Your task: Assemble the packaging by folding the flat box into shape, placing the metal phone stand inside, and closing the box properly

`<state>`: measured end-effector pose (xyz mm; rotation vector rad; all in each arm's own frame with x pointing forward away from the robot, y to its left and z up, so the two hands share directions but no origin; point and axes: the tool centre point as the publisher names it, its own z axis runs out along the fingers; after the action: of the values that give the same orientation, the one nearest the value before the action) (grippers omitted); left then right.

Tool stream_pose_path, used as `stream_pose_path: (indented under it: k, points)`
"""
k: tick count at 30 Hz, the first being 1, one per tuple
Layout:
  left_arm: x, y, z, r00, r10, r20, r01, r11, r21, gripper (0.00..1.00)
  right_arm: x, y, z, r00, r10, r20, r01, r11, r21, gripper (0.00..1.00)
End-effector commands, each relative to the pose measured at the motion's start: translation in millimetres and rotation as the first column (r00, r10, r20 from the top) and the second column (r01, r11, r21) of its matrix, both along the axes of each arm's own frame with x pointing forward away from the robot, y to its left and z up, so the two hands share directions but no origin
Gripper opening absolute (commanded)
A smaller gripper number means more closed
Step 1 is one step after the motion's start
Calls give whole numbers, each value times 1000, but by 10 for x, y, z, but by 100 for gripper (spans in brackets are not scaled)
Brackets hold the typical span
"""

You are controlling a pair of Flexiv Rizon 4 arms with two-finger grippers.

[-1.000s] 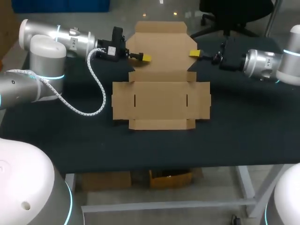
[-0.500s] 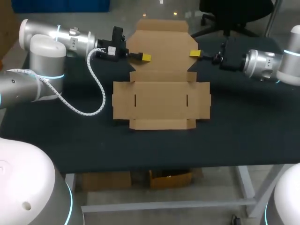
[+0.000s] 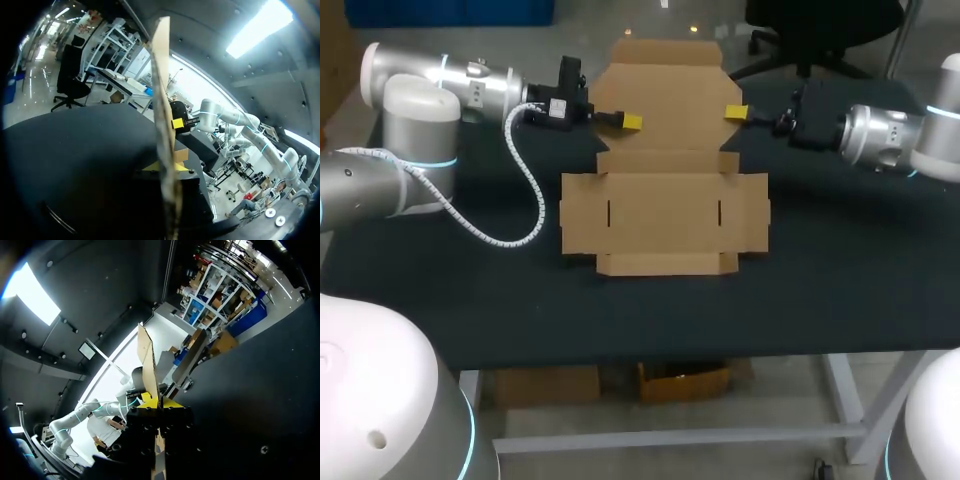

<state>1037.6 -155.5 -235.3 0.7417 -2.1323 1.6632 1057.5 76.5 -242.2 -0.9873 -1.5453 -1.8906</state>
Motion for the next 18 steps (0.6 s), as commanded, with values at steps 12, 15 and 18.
stream_pose_path:
  k: [12, 15, 18]
  points:
    - [64, 51, 26, 1000, 12, 20, -13, 1000, 4, 0, -31, -164, 81, 999, -35, 13, 35, 998, -52, 30]
    - [79, 69, 46, 999, 12, 32, -12, 1000, 5, 0, -57, -228, 103, 999, -44, 18, 45, 996, -76, 26]
    - [89, 78, 73, 999, 7, 52, -8, 1000, 5, 0, -81, -310, 112, 998, -53, 18, 55, 994, -94, 24]
